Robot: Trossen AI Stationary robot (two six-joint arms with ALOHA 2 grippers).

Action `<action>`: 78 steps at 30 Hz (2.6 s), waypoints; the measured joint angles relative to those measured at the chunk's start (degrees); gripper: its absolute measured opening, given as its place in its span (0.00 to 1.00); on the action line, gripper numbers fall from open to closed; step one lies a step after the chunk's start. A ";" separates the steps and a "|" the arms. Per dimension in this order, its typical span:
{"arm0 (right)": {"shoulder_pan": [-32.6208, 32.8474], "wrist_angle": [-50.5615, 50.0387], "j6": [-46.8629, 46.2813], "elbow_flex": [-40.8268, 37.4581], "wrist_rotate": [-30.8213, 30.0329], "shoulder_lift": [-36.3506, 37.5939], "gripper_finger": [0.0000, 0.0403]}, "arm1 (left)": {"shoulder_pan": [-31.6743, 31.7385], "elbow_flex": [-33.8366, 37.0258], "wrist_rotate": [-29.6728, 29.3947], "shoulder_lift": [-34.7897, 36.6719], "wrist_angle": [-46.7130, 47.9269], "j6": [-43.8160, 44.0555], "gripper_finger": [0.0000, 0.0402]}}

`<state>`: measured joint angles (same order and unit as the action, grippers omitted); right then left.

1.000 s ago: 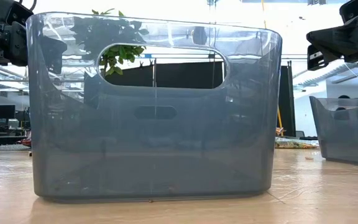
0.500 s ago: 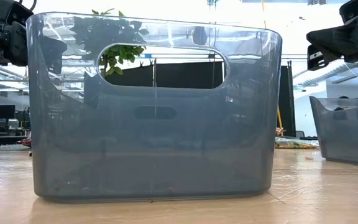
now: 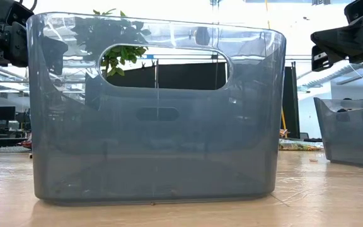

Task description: Pick and place Granola Bars by type

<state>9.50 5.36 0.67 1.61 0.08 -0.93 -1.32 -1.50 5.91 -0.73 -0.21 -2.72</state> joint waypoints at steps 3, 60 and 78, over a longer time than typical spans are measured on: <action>-0.01 0.00 0.00 0.00 0.00 0.00 0.01 | 0.02 0.00 -0.02 0.00 0.00 0.00 0.06; -0.93 8.42 -0.11 0.67 -27.56 -5.35 0.01 | 0.02 -0.02 0.00 0.00 0.04 0.00 0.06; -36.74 -48.68 -14.92 51.29 -22.99 -68.00 0.01 | 0.01 -0.02 0.00 0.00 0.00 0.00 0.06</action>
<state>-27.24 -43.32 -14.25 52.90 -22.91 -68.93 -1.31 -1.52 5.91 -0.73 -0.21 -2.72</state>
